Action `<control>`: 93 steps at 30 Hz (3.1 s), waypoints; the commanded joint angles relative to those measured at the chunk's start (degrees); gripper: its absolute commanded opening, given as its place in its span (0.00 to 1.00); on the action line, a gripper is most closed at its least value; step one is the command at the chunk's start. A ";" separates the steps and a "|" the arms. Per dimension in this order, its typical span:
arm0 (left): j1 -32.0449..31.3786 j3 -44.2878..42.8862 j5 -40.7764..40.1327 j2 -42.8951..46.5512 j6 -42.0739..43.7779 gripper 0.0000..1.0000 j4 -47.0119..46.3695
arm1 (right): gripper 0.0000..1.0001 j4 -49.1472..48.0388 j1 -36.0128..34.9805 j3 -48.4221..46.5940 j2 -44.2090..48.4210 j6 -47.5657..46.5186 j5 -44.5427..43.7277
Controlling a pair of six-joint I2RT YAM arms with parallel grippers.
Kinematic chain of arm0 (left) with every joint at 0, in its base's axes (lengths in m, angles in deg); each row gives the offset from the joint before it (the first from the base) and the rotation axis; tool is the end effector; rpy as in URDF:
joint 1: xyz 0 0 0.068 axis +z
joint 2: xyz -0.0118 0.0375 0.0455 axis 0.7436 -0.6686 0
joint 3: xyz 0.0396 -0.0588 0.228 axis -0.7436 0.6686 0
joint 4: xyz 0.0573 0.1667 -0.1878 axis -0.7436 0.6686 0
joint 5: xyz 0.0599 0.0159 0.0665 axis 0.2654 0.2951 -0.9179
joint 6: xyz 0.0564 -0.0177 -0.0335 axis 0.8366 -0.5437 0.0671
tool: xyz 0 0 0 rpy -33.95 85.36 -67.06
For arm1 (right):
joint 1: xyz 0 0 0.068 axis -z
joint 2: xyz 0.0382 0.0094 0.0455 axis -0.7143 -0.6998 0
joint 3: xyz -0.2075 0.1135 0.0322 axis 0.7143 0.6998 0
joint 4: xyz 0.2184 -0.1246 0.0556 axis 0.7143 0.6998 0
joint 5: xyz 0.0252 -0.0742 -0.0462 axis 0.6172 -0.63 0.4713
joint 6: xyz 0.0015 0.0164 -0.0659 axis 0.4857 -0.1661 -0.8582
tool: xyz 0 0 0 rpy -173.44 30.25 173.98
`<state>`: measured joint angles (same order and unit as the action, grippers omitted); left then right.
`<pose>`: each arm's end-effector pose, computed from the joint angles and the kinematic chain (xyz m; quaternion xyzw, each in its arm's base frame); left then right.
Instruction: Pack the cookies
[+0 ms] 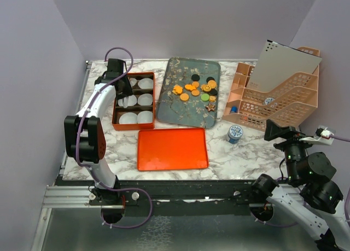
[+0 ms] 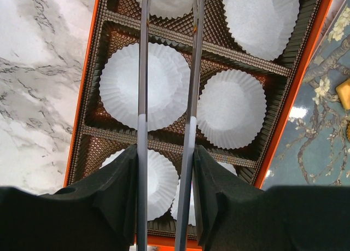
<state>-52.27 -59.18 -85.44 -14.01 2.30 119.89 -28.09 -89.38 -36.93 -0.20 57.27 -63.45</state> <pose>0.3855 -0.0235 0.2213 -0.1715 0.9270 -0.0376 0.3313 0.0747 0.0135 0.3413 0.1884 0.6694 0.1169 0.7091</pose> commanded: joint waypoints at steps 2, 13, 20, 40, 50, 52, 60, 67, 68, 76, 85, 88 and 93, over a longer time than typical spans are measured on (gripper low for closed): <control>0.27 0.03 1.21 -0.59 0.06 0.07 -0.96 | 0.91 1.14 -0.07 -0.66 -0.23 -0.68 -1.61; 0.27 0.26 0.99 -0.77 0.42 0.21 -0.92 | 0.91 1.26 -0.07 -0.69 -0.14 -0.68 -1.57; 0.27 0.22 -0.62 -1.56 0.96 0.27 -0.95 | 0.92 1.09 -0.07 -0.54 -0.23 -0.93 -1.66; 0.27 -0.01 -1.95 2.01 2.45 0.47 -1.07 | 0.92 1.23 -0.11 -0.44 -0.19 -0.94 -1.48; 0.05 0.59 -2.17 4.51 3.11 0.52 -1.06 | 0.92 1.33 -0.07 -0.42 0.12 -1.25 -1.45; -0.17 0.57 -1.07 5.45 3.88 0.51 -1.16 | 0.92 1.42 -0.07 -0.40 0.12 -1.21 -1.44; -5.35 0.42 5.07 9.03 8.68 0.46 -1.18 | 0.92 1.44 -0.07 -0.49 0.24 -1.30 -1.44; -13.80 -1.57 8.30 8.28 10.65 0.47 2.07 | 0.92 1.39 -0.07 -0.39 0.56 -1.38 -1.40; -14.77 -1.84 8.25 7.94 10.18 0.47 2.49 | 0.92 1.39 -0.07 -0.40 0.56 -1.38 -1.40; -21.69 -2.59 5.71 6.06 4.95 0.50 2.69 | 0.92 1.31 -0.07 -0.31 0.82 -1.31 -1.31; -26.69 -5.15 -1.99 0.41 1.42 0.53 2.79 | 0.92 1.43 -0.07 -0.22 1.50 -1.30 -1.10; -27.59 -6.51 -3.07 -1.57 1.04 0.54 2.74 | 0.92 1.39 -0.07 -0.22 1.61 -1.30 -1.05; -28.18 -9.20 -4.45 -4.82 0.61 0.54 2.69 | 0.92 1.39 -0.07 -0.14 1.66 -1.34 -1.13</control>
<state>-79.92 -64.47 -86.29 -16.76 4.09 123.06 -27.72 -89.38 -36.93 0.65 56.84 -63.45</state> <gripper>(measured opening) 0.547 0.917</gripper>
